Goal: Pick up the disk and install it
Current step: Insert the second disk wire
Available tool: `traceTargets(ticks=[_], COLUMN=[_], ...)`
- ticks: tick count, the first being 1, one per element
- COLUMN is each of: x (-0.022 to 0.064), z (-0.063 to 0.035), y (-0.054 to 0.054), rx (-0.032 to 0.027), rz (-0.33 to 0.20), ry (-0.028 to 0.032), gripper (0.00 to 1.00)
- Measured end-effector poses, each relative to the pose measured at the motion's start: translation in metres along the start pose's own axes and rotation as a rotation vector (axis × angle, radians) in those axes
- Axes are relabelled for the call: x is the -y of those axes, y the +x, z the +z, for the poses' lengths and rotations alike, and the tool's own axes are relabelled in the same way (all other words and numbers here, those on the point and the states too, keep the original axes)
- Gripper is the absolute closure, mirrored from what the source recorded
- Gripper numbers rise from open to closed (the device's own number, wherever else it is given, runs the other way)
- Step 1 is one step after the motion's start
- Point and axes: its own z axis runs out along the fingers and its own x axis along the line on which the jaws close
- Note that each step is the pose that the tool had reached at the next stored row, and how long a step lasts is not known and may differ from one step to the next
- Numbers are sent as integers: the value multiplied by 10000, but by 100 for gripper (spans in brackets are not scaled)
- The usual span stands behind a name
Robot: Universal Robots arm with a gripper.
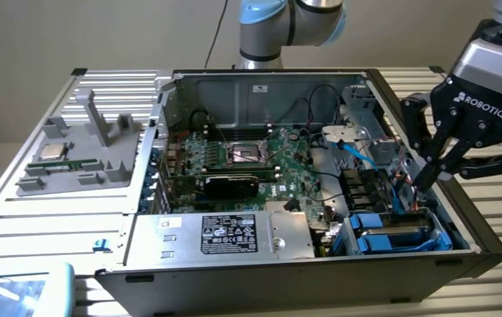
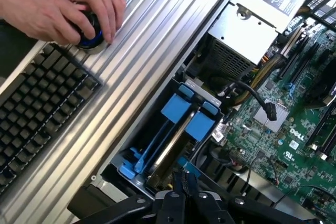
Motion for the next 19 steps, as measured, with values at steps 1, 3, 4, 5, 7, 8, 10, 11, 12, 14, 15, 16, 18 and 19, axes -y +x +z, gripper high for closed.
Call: traceTargets(ticks=[1,3,4,5,7,8,10,11,12,14,15,16,18,19], x=[2,7,8,9,9,9,9,10,10,9,9,9,9,9], z=[1,5,7,6,5,6,7,6,6,7,7,6,7,7], y=[-3,-9,-11,-12,-12,-13,-12,-13,-12,-12,-13,-12,-13,-12], rx=[0,5,15,29,49,56,61,62,61,59,56,52,42,37], rz=[-89,-255,-340,-426,-642,-772,-1038,-1173,-1308,-1614,-1773,-1933,-2269,-2439], ry=[11,38,55,76,116,137,172,188,204,237,253,268,298,313], gripper=[89,89,89,89,89,89,89,89,89,89,89,89,89,89])
